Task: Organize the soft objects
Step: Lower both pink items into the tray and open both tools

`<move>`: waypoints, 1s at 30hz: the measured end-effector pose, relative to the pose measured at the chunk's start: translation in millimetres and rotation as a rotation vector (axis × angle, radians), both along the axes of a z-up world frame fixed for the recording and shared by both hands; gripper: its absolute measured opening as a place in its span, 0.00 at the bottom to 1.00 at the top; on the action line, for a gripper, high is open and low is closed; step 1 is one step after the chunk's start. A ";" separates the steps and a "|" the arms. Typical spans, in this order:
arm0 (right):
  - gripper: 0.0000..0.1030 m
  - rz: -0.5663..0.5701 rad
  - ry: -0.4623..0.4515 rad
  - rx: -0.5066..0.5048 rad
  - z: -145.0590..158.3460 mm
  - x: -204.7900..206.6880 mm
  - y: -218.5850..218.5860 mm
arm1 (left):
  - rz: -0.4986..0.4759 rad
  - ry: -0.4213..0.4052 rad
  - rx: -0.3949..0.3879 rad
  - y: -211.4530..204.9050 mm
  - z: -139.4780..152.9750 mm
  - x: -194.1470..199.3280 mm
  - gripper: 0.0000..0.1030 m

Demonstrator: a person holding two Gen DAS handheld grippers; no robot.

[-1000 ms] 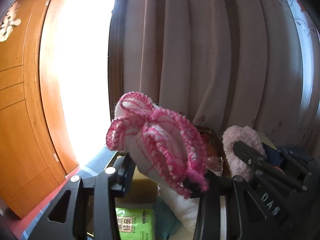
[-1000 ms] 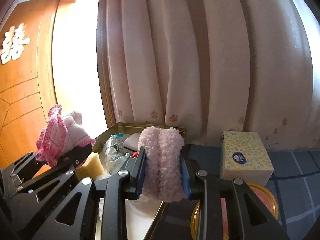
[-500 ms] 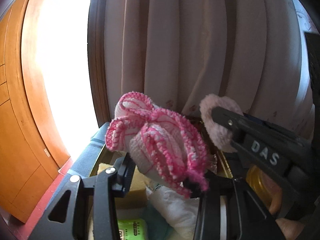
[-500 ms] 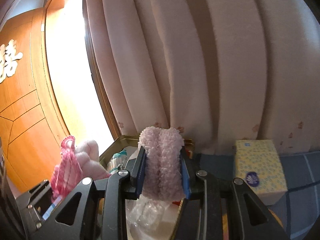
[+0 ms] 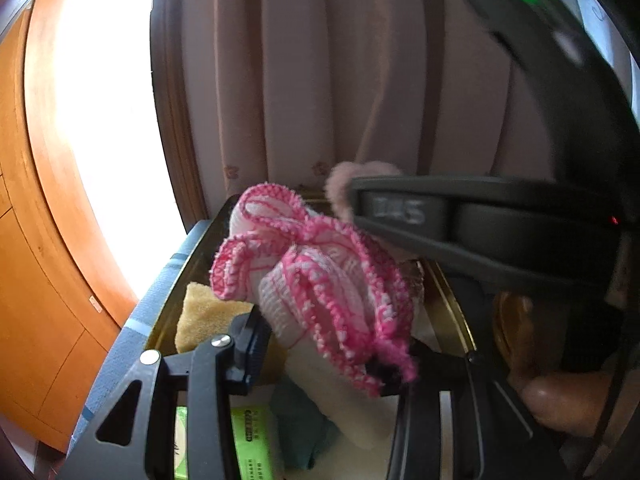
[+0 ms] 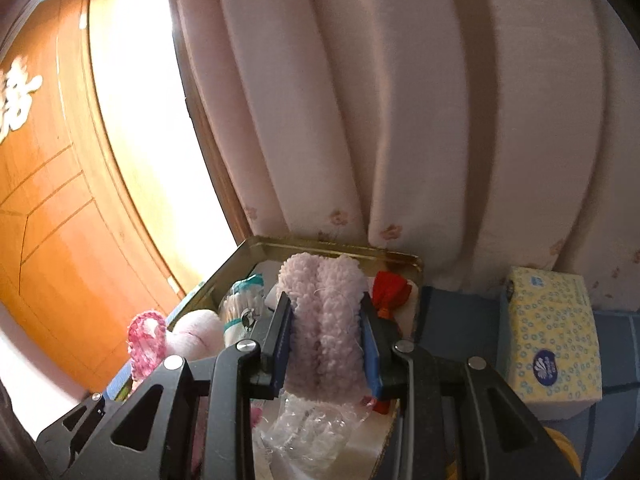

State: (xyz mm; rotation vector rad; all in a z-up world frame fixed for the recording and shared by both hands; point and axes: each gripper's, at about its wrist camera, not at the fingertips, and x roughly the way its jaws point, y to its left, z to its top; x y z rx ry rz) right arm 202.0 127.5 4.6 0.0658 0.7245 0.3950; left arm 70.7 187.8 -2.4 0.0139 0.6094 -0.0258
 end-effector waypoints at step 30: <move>0.74 -0.050 0.025 0.114 -30.5 -39.3 -28.5 | 0.080 -0.051 0.011 -2.3 17.3 16.4 0.99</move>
